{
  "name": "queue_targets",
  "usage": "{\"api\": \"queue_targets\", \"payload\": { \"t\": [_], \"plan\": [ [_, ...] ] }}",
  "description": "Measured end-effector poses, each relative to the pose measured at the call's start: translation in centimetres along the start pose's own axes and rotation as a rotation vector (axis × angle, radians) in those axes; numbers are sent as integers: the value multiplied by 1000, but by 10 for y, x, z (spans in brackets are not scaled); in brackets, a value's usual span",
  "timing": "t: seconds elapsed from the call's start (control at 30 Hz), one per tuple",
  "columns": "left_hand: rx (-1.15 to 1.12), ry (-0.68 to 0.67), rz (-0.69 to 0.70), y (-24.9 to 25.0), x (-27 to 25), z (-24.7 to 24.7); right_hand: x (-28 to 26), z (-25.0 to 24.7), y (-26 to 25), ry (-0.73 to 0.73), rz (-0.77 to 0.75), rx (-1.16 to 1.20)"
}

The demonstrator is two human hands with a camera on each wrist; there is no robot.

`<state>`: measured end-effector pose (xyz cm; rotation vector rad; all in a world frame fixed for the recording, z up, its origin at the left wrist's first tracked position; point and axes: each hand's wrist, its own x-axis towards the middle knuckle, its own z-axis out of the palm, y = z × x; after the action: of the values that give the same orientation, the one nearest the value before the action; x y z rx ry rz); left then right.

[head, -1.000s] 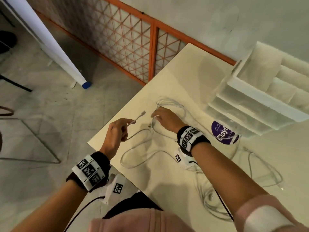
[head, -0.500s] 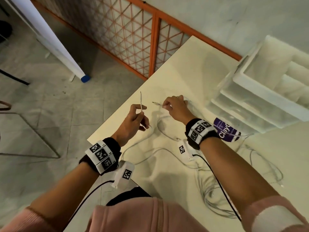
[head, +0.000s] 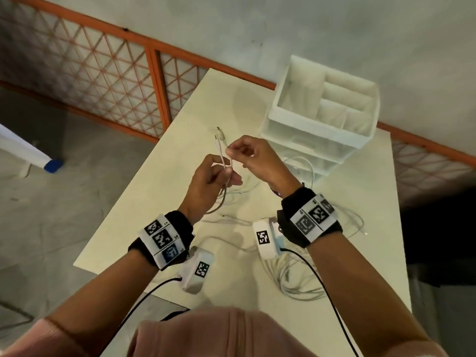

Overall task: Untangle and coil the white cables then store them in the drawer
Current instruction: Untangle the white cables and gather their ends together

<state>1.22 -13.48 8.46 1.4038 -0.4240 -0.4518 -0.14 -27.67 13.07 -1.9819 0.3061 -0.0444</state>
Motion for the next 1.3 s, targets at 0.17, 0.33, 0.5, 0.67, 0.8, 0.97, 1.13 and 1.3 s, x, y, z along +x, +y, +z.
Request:
{"api": "queue_targets", "payload": {
  "t": [0.17,0.33,0.5,0.67,0.8,0.97,1.13,1.3],
  "plan": [
    [2,-39,110,22,3,3,-28,10,12,-267,98,241],
    [30,80,225,47,10,-9,-49,11,28,-446,98,-90],
    [59,270,219,59,11,-40,-62,-44,73,-349,75,-376],
    [296,84,125,38,-5,-25,-71,-59,42,-261,-58,-292],
    [290,-126,43,27,-14,-4,-66,-43,-11,-197,-195,-194],
    [283,-23,141,43,-7,-11,-61,-68,-14,-262,-164,-212],
    [272,422,289,47,1,-52,-51,-110,78,-270,156,-631],
    [520,468,229,23,-2,-75,-63,-129,98,-131,265,-487]
  ]
}}
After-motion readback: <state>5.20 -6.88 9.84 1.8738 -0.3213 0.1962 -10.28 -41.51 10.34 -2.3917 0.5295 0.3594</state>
